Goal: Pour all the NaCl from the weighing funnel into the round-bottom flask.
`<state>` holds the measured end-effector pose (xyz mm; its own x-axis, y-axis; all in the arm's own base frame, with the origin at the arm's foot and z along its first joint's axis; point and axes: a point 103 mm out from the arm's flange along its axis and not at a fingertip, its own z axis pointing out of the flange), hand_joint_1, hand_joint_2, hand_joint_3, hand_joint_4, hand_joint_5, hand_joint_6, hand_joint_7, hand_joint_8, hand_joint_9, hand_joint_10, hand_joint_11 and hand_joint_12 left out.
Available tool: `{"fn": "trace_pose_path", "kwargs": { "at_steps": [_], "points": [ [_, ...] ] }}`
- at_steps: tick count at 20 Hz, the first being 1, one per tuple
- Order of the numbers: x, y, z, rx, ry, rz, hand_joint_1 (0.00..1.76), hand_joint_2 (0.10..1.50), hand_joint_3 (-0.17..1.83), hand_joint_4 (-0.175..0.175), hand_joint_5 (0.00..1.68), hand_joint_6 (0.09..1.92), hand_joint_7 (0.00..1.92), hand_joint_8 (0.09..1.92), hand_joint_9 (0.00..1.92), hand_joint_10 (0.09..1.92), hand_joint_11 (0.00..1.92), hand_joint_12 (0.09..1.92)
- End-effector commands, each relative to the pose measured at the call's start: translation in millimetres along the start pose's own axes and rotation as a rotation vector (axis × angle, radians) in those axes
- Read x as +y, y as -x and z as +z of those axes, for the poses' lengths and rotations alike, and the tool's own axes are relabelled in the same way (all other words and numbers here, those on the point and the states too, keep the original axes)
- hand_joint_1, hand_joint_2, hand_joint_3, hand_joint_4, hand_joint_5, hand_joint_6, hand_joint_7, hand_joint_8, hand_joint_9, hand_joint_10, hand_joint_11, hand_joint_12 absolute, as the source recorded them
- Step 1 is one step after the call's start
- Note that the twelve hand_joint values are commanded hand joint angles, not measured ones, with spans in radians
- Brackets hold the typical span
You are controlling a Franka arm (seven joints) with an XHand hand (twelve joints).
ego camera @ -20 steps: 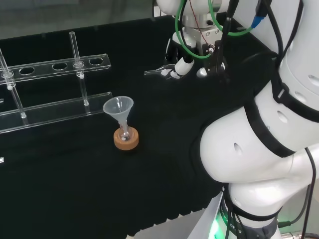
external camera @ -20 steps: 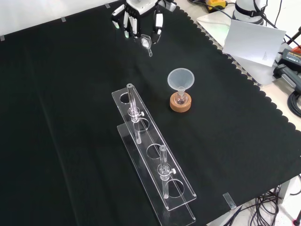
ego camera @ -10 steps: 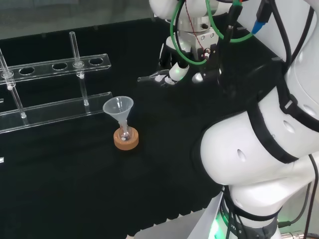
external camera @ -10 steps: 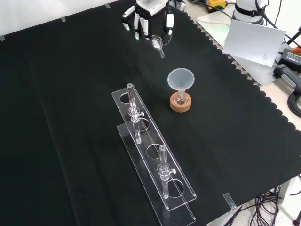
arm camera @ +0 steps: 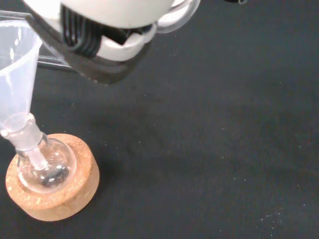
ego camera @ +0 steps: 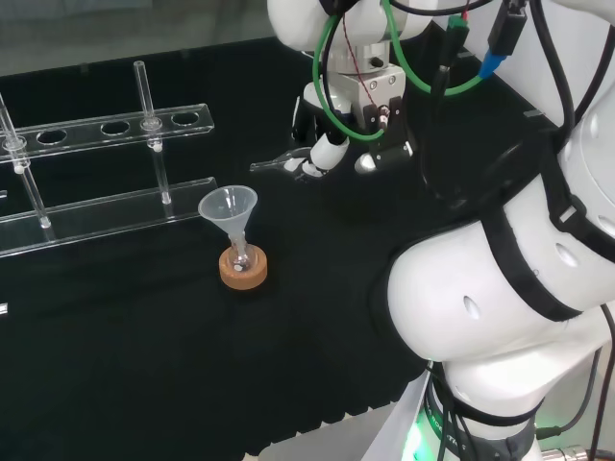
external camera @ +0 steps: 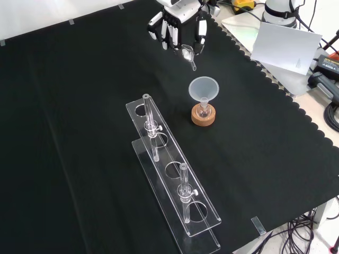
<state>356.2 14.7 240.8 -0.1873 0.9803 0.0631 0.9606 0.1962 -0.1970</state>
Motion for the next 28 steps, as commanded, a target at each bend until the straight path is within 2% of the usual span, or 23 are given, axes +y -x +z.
{"fn": "trace_pose_path", "kwargs": {
  "at_steps": [1, 5, 10, 18, 28],
  "points": [
    [0.0, -12.2, 4.7, -0.023, -0.029, -0.030, 1.12, 0.77, 0.35, 0.175, 1.46, 0.18, 1.61, 0.12, 1.00, 0.23, 0.02, 1.55],
    [2.6, -20.4, 4.5, -0.053, -0.053, -0.061, 1.12, 0.77, 0.35, 0.175, 1.46, 0.18, 1.61, 0.12, 0.99, 0.23, 0.02, 1.55],
    [9.0, -23.8, 3.2, -0.076, -0.076, -0.067, 1.12, 0.77, 0.34, 0.175, 1.46, 0.18, 1.61, 0.12, 0.99, 0.23, 0.02, 1.55],
    [12.6, -22.0, -10.4, -0.156, -0.127, -0.099, 1.12, 0.77, 0.34, 0.175, 1.46, 0.19, 1.61, 0.12, 0.99, 0.23, 0.02, 1.55],
    [16.4, -26.9, -21.1, -0.221, -0.153, -0.109, 1.12, 0.78, 0.33, 0.175, 1.45, 0.19, 1.62, 0.12, 0.99, 0.23, 0.01, 1.55]
  ]
}}
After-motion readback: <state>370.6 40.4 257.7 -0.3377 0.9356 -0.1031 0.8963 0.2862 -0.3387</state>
